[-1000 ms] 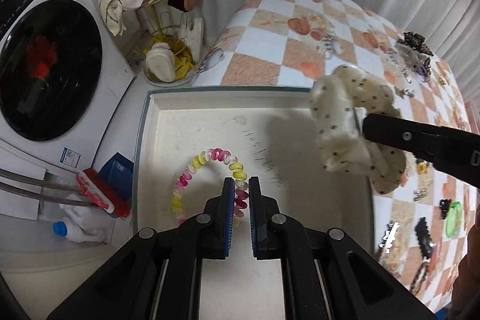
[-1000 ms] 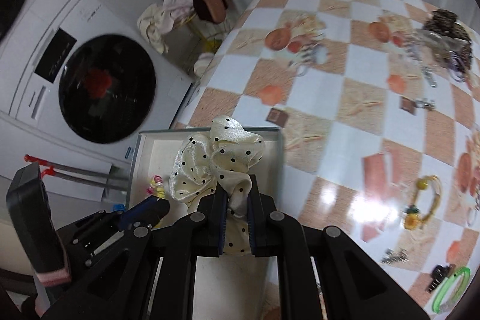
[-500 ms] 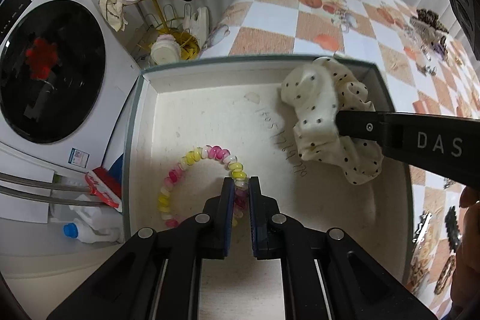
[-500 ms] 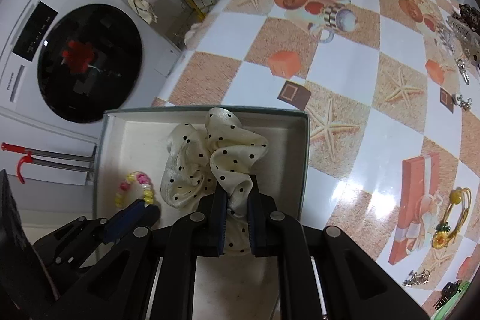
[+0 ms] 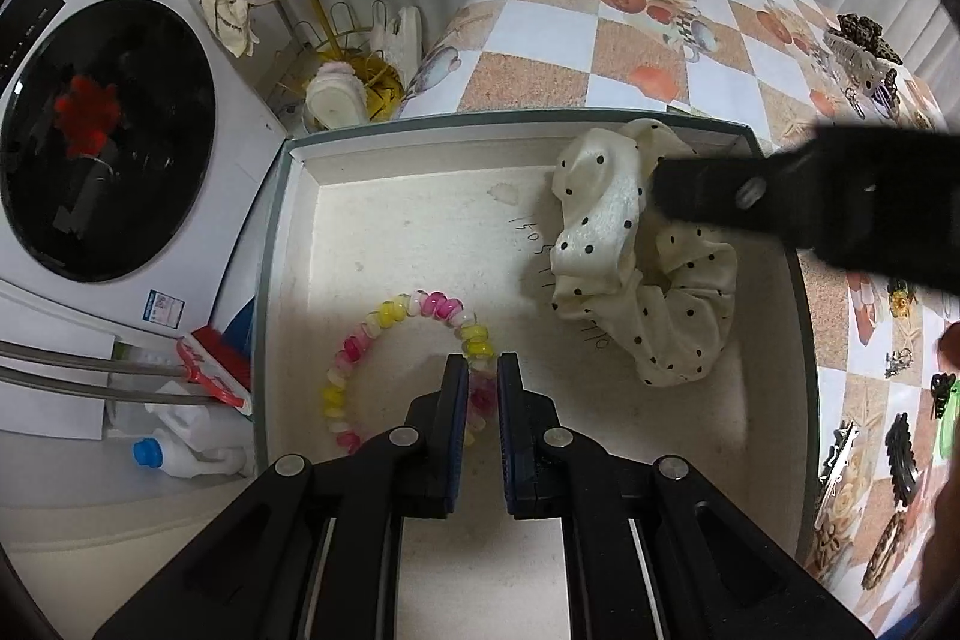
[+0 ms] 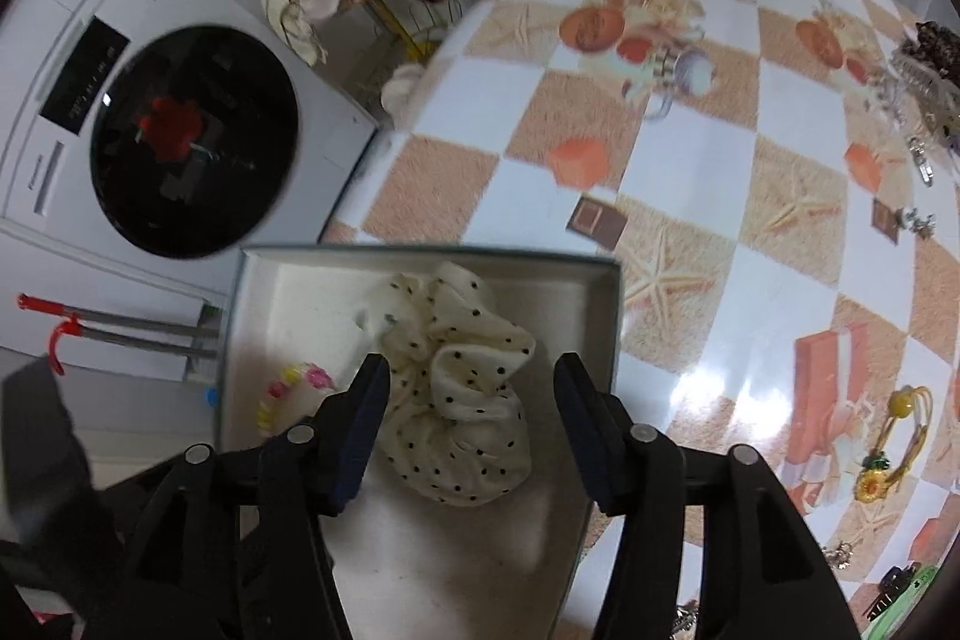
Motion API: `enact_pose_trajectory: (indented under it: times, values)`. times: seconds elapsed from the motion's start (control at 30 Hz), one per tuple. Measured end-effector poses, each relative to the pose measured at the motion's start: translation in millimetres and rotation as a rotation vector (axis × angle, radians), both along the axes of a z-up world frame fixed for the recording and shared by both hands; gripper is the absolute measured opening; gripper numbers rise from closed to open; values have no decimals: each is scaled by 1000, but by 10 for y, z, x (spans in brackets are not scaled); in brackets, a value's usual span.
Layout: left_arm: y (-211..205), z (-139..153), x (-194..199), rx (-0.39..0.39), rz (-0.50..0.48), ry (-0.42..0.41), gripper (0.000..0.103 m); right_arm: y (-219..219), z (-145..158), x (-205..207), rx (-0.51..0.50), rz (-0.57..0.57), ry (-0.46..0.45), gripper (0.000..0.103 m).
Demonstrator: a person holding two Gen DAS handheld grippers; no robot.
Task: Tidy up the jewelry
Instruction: 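Carry scrunchie and bracelet into the white tray and open both tools, then move both open tools back over the table toward the green bangle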
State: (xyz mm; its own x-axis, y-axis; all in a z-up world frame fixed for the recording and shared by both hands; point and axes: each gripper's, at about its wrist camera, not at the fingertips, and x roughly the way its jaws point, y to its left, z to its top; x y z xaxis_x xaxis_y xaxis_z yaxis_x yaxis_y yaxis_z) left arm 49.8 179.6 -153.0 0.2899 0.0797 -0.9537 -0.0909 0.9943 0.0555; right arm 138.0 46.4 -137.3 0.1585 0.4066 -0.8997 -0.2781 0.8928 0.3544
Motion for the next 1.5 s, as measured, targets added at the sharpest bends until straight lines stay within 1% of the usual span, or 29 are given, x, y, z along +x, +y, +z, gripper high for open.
enact_pose_trajectory:
  times: [0.13,0.17,0.2,0.23,0.27,0.3,0.4,0.5,0.53,0.57,0.6,0.83,1.1,1.23,1.33,1.5]
  values:
    - [-12,44,-5,11,2,-4,15,-184,198,-20,19,-52,-37,63]
    - [-14,48,-4,15,3,-3,30,-260,251,-43,19,-66,-48,64]
    - [-13,53,-3,17,4,-1,83,-291,279,-66,19,-74,-53,66]
    - [-6,74,-9,28,23,-9,103,-342,310,-86,18,-83,-60,67]
    - [-1,119,-34,40,38,-42,103,-409,334,-113,13,-94,-66,67]
    - [-10,151,-45,45,36,-58,103,-481,349,-139,6,-104,-67,67]
    - [-35,163,-24,39,23,-42,103,-679,364,-197,-6,-144,-65,67]
    - [-94,168,-32,54,11,-34,103,-935,336,-283,-21,-208,-44,68]
    - [-127,177,-41,58,5,-32,103,-1002,328,-304,-24,-222,-37,71]
    - [-150,184,-44,58,-2,-31,103,-1105,317,-350,-26,-243,-28,78]
    - [-172,190,-52,56,-9,-28,103,-1195,306,-399,-27,-259,-22,80]
    - [-444,231,-57,48,-79,1,103,-1789,258,-694,-59,-362,18,80]
    - [-995,409,-40,24,-186,-24,103,-2436,163,-978,-89,-496,65,81]
    - [-1305,423,-30,9,-245,-19,103,-2647,135,-1095,-98,-537,80,81]
    - [-1482,400,-55,12,-289,-11,103,-2800,106,-1177,-105,-565,92,81]
    - [-1653,325,-85,14,-330,12,103,-3026,44,-1304,-121,-603,110,81]
